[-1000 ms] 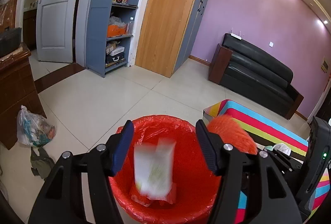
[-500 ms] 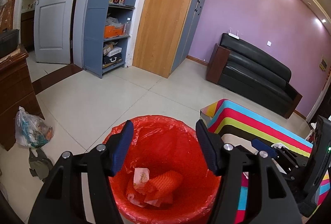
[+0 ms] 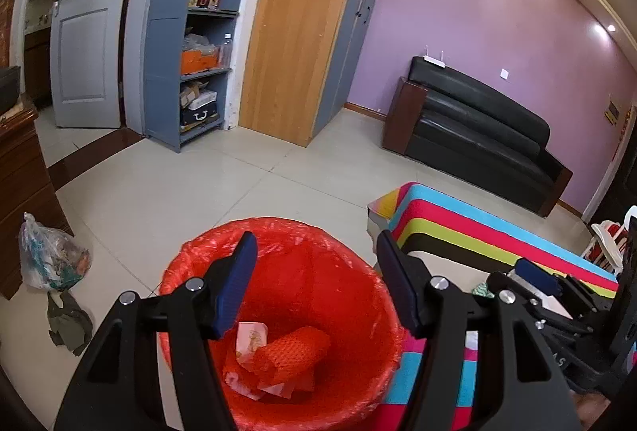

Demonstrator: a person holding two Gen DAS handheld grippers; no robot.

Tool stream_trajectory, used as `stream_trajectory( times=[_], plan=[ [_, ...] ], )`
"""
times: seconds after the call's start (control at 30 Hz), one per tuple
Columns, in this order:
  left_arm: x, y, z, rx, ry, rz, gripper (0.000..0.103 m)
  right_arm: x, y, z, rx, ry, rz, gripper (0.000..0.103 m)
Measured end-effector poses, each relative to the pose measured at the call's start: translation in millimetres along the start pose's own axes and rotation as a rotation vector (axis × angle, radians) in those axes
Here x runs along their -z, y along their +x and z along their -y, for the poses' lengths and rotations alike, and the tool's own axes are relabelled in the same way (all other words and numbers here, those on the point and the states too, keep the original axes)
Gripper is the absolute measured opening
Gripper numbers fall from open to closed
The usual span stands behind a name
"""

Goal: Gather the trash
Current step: 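Move both open tools back over the bed items, then grasp the crumpled white tissue with the left tool while the right grasps the white printed paper bag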

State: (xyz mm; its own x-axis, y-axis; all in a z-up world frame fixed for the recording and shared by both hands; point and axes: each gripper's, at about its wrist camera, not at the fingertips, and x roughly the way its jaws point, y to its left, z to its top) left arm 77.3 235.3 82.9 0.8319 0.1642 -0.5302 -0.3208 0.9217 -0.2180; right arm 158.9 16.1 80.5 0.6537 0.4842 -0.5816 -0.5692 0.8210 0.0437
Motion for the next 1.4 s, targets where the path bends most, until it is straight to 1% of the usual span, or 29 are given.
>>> stream_trajectory(
  times=[0.13,0.33,0.5,0.63,0.77,1.07,1.27,1.33,1.4],
  plan=[
    [2.2,4.2,16.3,0.010,0.021,-0.002,0.060,5.5,-11.1,22.8,0.031,0.008,0.002,0.058],
    [8.5,12.4,43.9,0.042,0.051,-0.014,0.060,16.2,-28.8,59.6,0.083,0.032,0.005,0.059],
    [15.4,20.0,69.1,0.065,0.084,-0.029,0.060,24.7,-42.7,85.1,0.115,0.055,0.006,0.060],
    [21.1,25.9,84.7,0.080,0.105,-0.040,0.060,29.7,-52.2,104.3,0.128,0.071,0.009,0.065],
    [25.8,32.9,98.5,0.090,0.124,-0.052,0.061,37.3,-63.3,125.9,0.146,0.092,0.007,0.065],
    [39.2,44.9,132.9,0.120,0.159,-0.079,0.061,48.5,-79.7,163.1,0.197,0.133,-0.001,0.066],
    [47.0,50.9,155.0,0.145,0.184,-0.095,0.061,61.1,-86.3,184.5,0.234,0.147,-0.024,0.066],
    [49.9,52.0,161.1,0.152,0.187,-0.099,0.064,66.1,-86.9,190.4,0.247,0.151,-0.035,0.066],
    [52.6,54.9,166.2,0.154,0.193,-0.107,0.064,70.7,-87.7,196.8,0.254,0.159,-0.044,0.066]
  ],
)
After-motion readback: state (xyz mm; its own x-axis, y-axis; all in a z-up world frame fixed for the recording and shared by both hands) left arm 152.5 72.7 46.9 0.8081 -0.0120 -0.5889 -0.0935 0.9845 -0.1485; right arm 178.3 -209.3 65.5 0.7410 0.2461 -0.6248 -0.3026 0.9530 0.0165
